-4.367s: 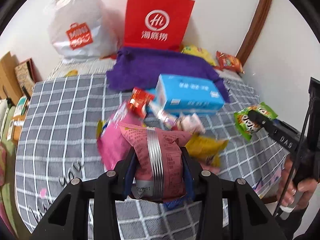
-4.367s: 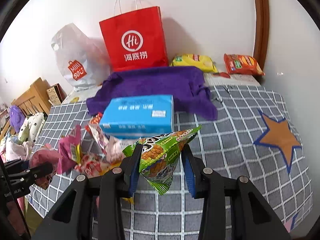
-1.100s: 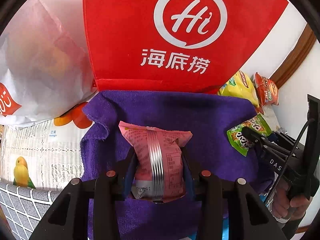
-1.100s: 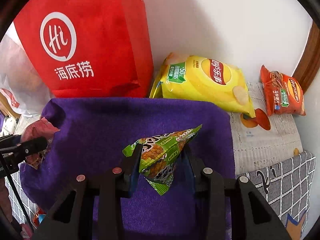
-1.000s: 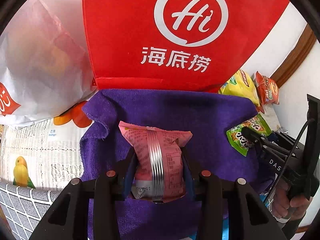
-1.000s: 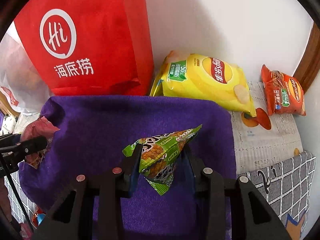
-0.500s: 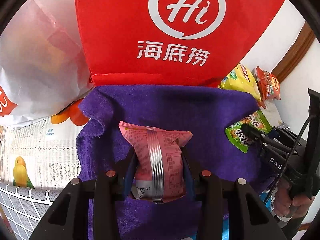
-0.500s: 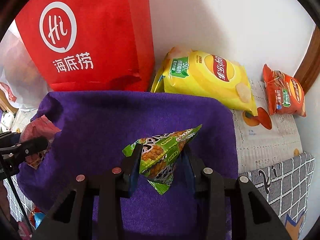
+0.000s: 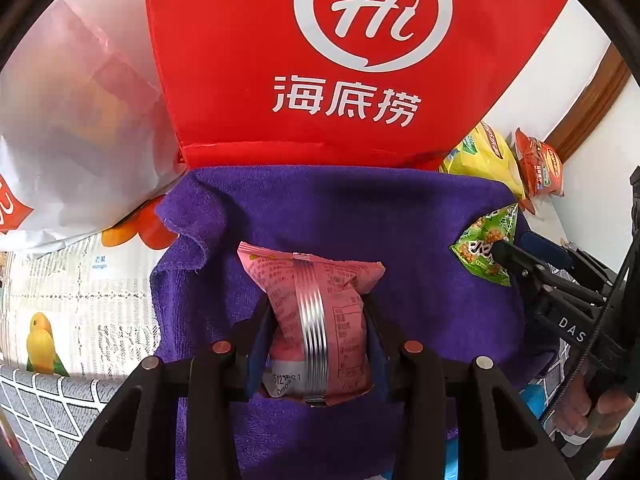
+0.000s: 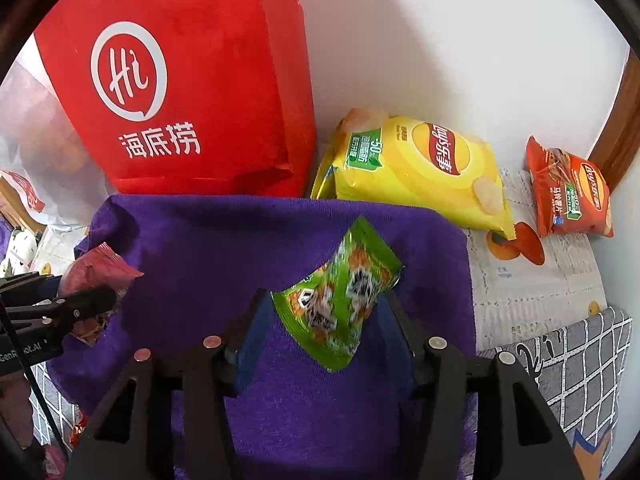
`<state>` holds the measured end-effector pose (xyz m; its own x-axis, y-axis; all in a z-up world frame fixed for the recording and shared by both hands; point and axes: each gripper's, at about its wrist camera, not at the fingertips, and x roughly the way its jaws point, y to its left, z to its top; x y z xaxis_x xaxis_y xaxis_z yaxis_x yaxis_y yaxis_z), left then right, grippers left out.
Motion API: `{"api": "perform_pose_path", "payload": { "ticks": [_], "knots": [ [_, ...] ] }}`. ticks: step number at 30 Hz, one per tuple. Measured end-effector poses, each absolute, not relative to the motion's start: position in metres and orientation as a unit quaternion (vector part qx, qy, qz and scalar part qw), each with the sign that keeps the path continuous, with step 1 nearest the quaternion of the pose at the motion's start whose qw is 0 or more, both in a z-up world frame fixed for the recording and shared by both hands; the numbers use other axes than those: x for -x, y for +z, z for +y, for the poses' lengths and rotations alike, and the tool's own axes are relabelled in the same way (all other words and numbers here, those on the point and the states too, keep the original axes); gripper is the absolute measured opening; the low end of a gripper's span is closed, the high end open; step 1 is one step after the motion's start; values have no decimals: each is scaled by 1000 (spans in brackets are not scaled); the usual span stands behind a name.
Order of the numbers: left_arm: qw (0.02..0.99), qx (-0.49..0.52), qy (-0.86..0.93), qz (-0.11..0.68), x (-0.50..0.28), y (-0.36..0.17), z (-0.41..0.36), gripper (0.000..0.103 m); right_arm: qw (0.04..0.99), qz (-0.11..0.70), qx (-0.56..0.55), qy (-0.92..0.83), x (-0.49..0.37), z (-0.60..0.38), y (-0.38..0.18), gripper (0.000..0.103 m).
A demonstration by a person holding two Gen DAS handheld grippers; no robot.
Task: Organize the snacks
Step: 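Open the right tool over the towel while the left tool releases the pink bag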
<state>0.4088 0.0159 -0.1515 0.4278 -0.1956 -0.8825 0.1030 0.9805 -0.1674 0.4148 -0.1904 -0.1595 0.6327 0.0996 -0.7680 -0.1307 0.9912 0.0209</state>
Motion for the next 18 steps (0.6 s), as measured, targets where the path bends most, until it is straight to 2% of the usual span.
{"api": "perform_pose_path", "payload": {
  "ticks": [4,7,9,12,18],
  "knots": [
    [843,43,-87,529,-409,-152,16,41,905,421,19,64,-413,-190,-157,55],
    [842,40,-87,531,-409,-152,16,45,906,417,20,65,-412,-189,-155,55],
    [844,39,-88,528,-408,-150,15,58,907,415,20,65,-411,-189,-154,55],
    [849,35,-94,519,-405,-144,14,63,908,414,19,66,-410,-189,-152,55],
    [853,37,-99,512,-401,-138,15,65,909,412,18,68,-409,-187,-149,55]
  ]
}}
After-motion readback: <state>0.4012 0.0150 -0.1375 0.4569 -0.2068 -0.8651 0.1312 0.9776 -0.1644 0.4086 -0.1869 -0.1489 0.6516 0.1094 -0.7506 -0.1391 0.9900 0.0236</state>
